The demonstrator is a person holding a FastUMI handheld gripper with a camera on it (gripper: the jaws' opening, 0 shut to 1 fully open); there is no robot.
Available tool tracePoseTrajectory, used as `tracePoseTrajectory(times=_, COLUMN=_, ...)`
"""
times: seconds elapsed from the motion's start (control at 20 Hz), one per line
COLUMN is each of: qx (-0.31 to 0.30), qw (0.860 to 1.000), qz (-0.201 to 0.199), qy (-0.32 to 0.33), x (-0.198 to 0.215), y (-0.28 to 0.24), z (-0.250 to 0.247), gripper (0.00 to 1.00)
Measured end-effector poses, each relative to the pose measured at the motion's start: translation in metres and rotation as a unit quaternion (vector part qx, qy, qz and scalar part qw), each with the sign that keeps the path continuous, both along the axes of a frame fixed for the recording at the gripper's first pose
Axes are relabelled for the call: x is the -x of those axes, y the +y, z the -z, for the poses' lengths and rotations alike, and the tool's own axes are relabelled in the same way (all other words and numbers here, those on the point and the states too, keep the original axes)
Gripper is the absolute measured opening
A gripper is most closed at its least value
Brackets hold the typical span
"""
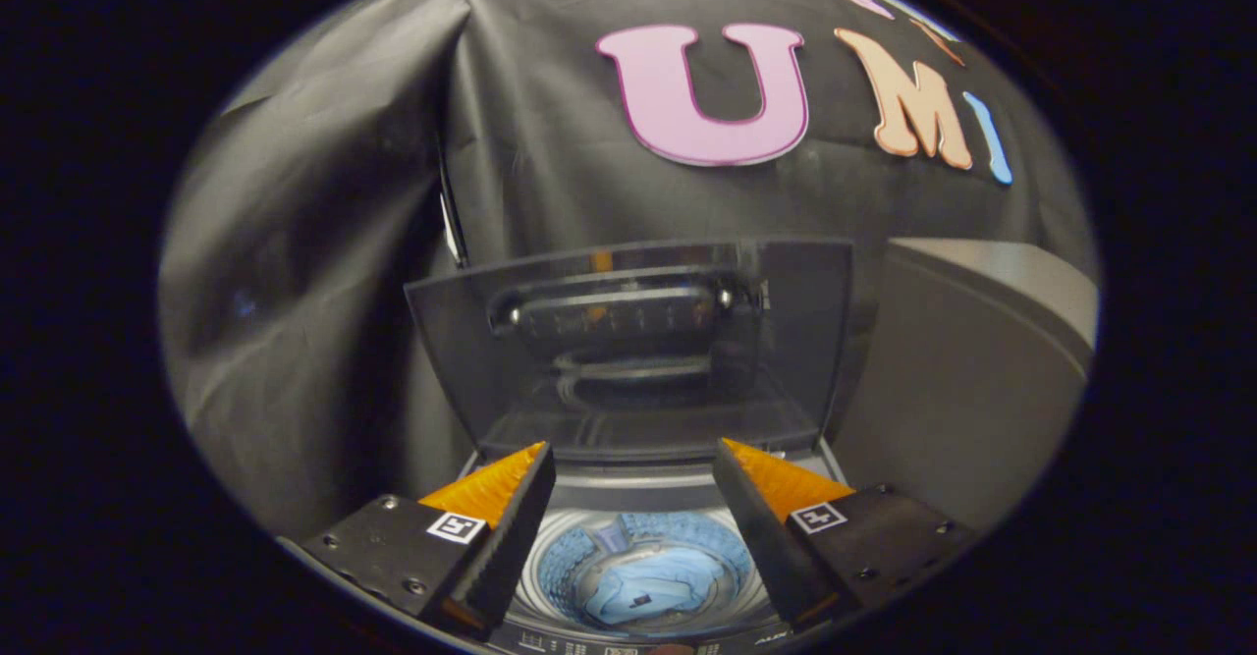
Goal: Put the clothes into the washing machine and then close the washing machine lid.
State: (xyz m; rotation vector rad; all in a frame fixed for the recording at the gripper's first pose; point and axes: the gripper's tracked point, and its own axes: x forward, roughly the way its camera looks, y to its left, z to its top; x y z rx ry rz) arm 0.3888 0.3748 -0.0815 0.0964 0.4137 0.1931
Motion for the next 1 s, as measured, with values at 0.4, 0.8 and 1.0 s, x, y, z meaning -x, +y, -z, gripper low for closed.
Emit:
tracePoseTrajectory(times=0.4, qx=0.006, qw=0.997, qz=-0.002, qy=-0.076, x=-0.064, y=0.019, z=-0.066, gripper=0.97)
tracePoseTrajectory(times=0.8, qx=0.020, qw=0.992, qz=0.027, qy=-0.121, x=-0.136, y=0.020, z=-0.080, gripper=0.96)
tracePoseTrajectory(times=1.0, qx=0.026, qw=0.993, qz=0.032, qy=-0.111, x=-0.157, y=0.023, z=-0.065, gripper=0.96)
